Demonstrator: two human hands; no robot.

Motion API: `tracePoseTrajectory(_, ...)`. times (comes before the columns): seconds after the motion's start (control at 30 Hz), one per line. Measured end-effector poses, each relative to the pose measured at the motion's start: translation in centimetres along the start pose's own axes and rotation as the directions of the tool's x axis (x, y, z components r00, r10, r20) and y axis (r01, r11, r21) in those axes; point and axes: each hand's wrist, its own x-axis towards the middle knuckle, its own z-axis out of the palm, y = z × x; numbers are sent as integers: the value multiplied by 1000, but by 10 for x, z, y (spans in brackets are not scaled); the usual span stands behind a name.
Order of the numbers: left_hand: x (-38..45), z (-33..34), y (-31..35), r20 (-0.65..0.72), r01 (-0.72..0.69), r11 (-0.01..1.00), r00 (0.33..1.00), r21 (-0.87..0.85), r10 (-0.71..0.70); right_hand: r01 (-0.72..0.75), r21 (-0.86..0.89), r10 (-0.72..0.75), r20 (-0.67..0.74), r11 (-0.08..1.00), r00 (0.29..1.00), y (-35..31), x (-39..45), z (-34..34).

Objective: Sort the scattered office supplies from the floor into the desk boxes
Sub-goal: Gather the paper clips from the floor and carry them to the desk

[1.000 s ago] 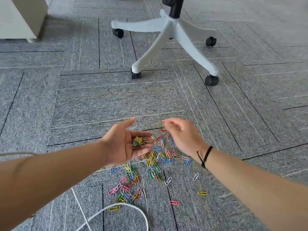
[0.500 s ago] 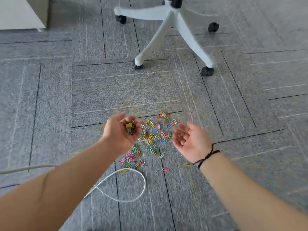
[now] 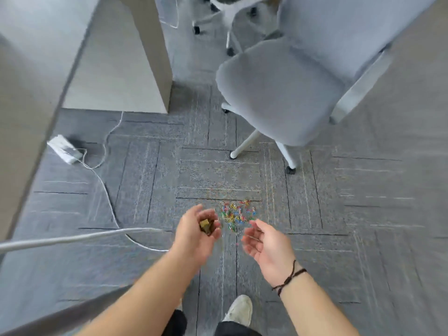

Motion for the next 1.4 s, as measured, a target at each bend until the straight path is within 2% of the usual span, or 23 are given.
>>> tracePoseTrajectory(0.13,-122,37,50,51,-73,972,995,-224,86,129,-92,-119,114,987,986,-61,-121,51)
tracePoseTrajectory(0.23,-192,47,92,87,-145,945,980,-292,177,205,-118,-179,206,972,962,-98,-191,90)
tracePoseTrajectory(0.37,-253,29,146,27,-257,906,959,-336,282,229,-188,-172,278,955,945,-122,-250,146)
tracePoseTrajectory(0.67,-278,-74,283,-139,-334,803,942,-493,306,183,-372,-27,388,910,921,-99,-291,292)
tracePoseTrajectory(0.87,-262,-143,407,-211,-437,597,887,-673,411,172,-457,48,431,873,901,-87,-288,402)
tracePoseTrajectory(0.93,-258,-157,444,-226,-471,569,865,-674,449,183,-467,55,452,865,890,-88,-282,434)
tracePoseTrajectory(1.07,-240,-175,481,-237,-503,652,858,-567,456,173,-485,78,455,857,887,-87,-267,472)
tracePoseTrajectory(1.17,-219,-178,477,-212,-488,715,870,-500,445,154,-501,87,425,851,901,-86,-250,476)
tracePoseTrajectory(1.3,-195,-149,441,-202,-438,824,899,-360,390,122,-483,56,338,867,940,-96,-221,449)
tracePoseTrajectory(1.4,-174,-116,409,-145,-361,903,931,-234,335,100,-423,3,235,900,972,-113,-202,402)
